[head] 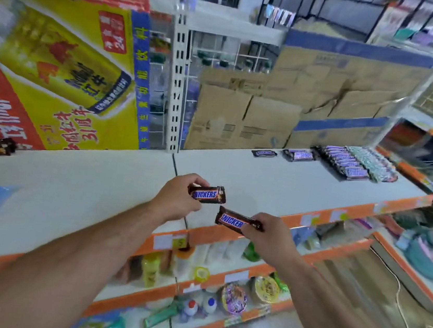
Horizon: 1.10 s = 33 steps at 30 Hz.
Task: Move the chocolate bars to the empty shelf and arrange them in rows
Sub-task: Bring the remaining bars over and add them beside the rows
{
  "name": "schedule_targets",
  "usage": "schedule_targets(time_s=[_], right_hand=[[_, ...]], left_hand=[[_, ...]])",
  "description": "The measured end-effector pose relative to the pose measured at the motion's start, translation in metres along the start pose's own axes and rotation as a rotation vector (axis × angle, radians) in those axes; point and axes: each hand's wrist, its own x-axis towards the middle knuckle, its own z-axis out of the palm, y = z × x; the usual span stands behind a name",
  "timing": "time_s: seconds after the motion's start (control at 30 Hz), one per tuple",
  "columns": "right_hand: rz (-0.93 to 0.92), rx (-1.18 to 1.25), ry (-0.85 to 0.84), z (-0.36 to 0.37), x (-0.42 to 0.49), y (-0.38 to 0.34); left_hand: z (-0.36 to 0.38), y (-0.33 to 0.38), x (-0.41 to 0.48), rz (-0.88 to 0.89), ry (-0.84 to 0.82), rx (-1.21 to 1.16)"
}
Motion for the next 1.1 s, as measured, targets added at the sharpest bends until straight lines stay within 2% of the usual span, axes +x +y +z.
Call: schedule_targets(time_s=[0.33,0.67,0.83,1.0,1.1], right_hand=[[0.059,0.083,0.016,-0.062,0.033,0.065],[0.094,0.008,0.057,-0.096,0.128,0.082],[0.113,0.045,0.038,-0.103,0.171,0.098],[0.031,0.004,-0.033,-0.118,0.214,0.114],[-0.024,0.013,-0.093,-0.130,0.239,0.127]], left_hand=[[0.072,0.046,0.058,0.052,-0.025,0.030],[0.116,0.058,0.179,0.085,-0.008,0.009],[0.130,0.058,0.227,0.134,0.017,0.111],[0.150,0.060,0.263,0.175,0.074,0.184],[0.164,0.063,0.277,0.139,0.111,0.180]])
